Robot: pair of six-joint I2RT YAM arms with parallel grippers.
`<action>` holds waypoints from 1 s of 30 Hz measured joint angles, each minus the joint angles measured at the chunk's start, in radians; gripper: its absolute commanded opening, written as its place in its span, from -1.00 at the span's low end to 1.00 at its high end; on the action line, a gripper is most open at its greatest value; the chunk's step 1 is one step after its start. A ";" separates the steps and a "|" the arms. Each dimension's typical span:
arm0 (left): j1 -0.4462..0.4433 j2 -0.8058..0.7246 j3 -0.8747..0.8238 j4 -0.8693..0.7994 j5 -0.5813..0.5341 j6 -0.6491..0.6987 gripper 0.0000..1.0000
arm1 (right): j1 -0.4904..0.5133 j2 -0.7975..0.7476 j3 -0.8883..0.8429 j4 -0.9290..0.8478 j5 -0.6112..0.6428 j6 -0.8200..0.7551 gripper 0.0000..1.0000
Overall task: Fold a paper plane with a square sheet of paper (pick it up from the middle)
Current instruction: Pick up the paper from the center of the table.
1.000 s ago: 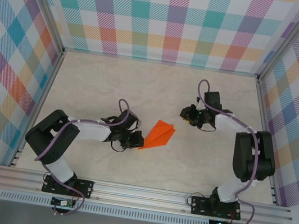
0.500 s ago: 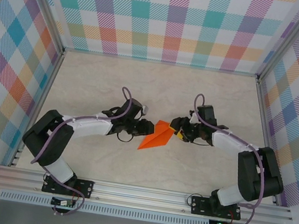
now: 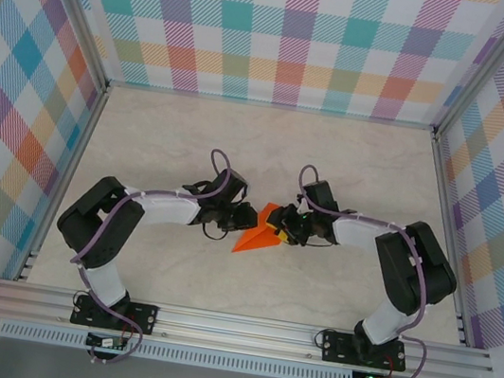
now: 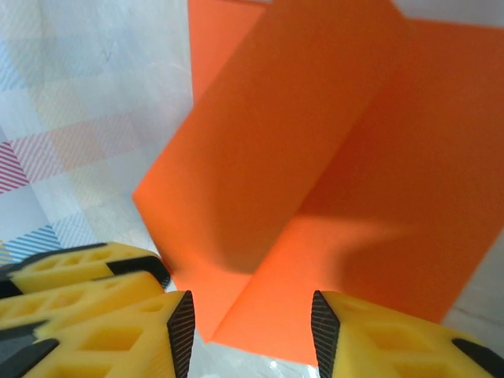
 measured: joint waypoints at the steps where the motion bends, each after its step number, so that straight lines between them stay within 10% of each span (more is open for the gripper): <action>1: 0.000 0.001 0.000 -0.006 -0.003 0.000 -0.58 | 0.003 0.009 0.006 0.005 0.002 0.003 -0.14; 15: 0.000 0.001 0.000 -0.018 -0.023 0.001 -0.54 | 0.029 0.055 0.032 0.103 -0.008 0.019 -0.50; 30: 0.040 -0.136 -0.016 -0.093 -0.074 0.015 0.39 | 0.032 0.050 -0.020 0.235 0.013 0.037 -0.94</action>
